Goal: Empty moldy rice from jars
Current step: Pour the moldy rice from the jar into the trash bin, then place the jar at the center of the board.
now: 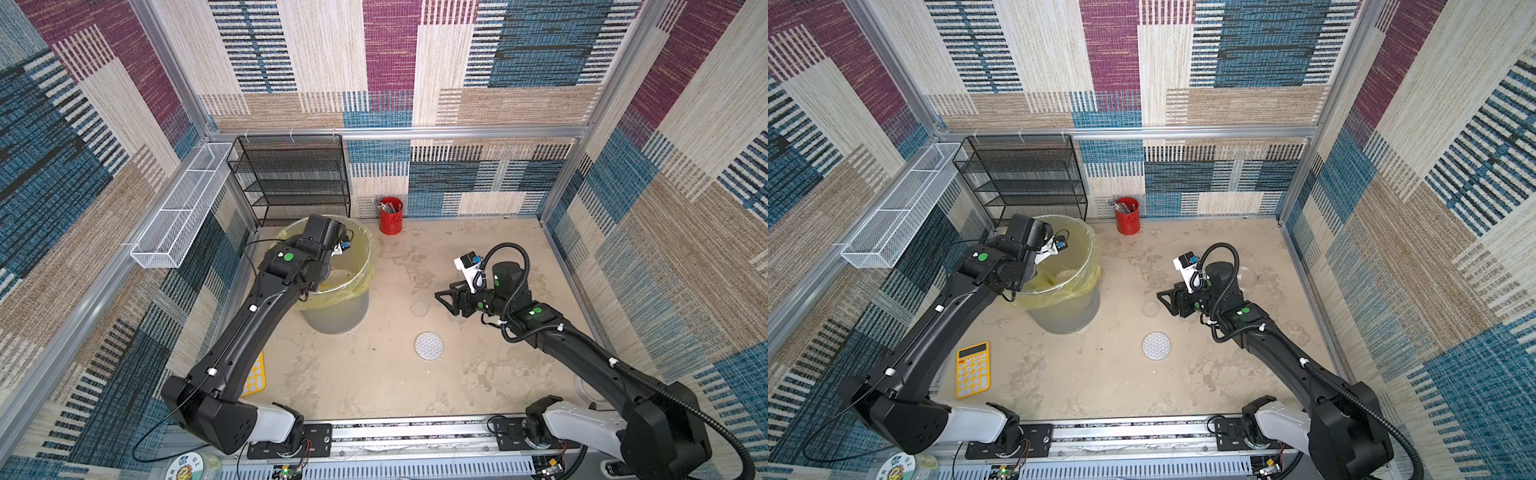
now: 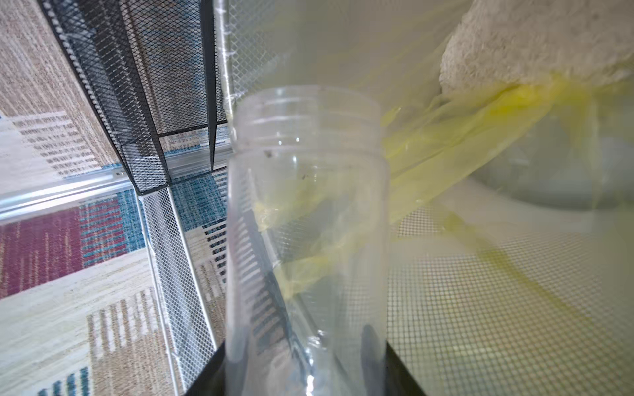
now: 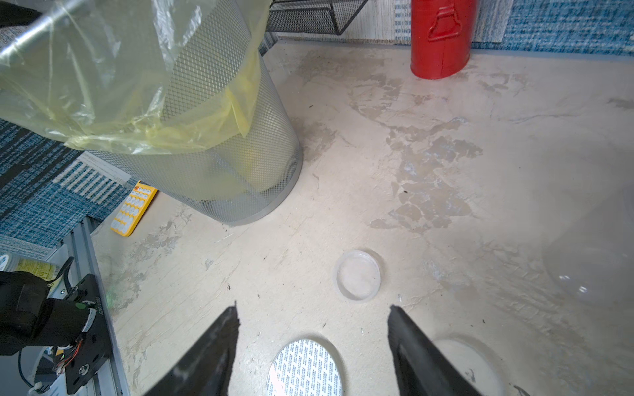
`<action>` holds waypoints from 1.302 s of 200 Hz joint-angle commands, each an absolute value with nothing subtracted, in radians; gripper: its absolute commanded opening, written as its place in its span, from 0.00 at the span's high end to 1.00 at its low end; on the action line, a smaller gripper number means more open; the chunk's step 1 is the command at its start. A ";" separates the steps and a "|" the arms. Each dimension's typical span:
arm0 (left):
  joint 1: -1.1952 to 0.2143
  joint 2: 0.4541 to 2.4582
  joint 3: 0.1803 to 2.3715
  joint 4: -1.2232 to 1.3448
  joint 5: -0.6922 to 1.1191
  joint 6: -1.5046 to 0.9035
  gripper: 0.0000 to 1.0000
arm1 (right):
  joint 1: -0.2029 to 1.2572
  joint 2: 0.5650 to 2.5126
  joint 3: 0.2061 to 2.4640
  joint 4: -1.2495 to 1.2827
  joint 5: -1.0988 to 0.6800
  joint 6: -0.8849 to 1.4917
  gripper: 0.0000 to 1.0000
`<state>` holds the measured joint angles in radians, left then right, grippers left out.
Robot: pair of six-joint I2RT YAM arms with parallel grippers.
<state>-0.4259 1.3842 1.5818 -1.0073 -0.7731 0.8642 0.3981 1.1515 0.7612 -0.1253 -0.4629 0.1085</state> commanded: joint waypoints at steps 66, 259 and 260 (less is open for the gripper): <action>-0.436 1.188 1.653 -0.993 -0.138 0.483 1.00 | 0.399 1.083 0.863 -0.027 -0.665 0.296 0.28; -0.810 1.103 1.029 0.085 0.191 0.134 1.00 | 0.399 0.925 1.007 -0.103 -0.671 0.447 0.14; -0.812 1.104 1.028 0.087 0.191 0.134 1.00 | 0.400 0.925 1.006 -0.102 -0.672 0.448 0.14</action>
